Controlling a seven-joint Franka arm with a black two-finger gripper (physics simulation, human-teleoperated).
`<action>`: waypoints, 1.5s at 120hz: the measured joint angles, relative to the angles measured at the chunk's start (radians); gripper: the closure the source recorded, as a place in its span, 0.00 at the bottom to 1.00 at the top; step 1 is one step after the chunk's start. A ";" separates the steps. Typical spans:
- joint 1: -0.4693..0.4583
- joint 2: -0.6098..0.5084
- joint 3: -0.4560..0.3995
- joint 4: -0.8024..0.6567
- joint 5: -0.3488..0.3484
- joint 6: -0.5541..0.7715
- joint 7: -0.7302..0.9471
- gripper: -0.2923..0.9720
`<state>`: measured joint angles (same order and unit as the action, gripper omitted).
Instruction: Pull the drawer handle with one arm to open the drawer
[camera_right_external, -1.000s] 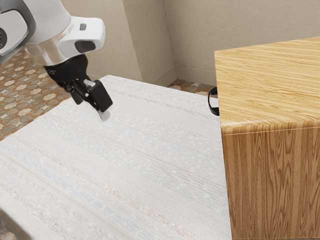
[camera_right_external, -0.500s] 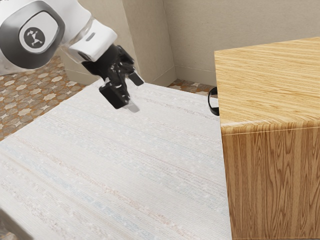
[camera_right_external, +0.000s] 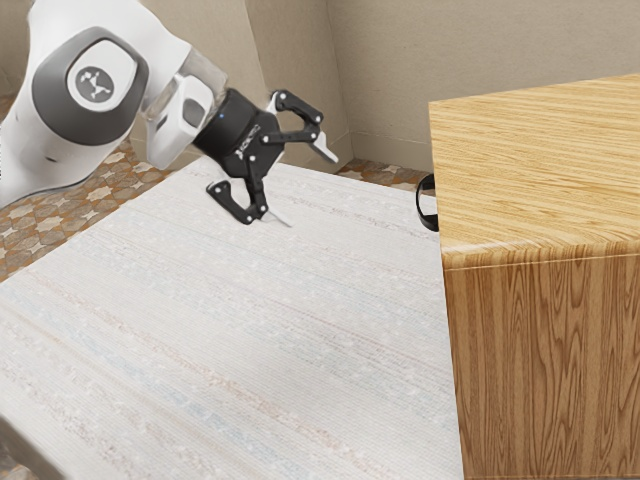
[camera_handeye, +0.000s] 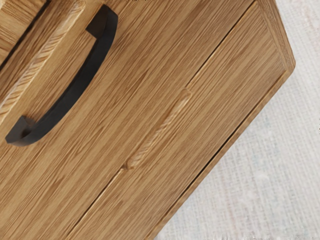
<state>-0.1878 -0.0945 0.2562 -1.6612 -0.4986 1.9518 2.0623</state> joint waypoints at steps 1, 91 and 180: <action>0.000 0.000 0.000 0.000 0.000 0.000 0.010 0.23; -0.069 0.035 -0.055 0.003 0.112 0.139 0.512 0.39; -0.069 0.103 -0.079 0.027 -0.097 0.144 0.536 0.51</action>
<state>-0.2570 0.0081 0.1769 -1.6343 -0.5959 2.0956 2.5978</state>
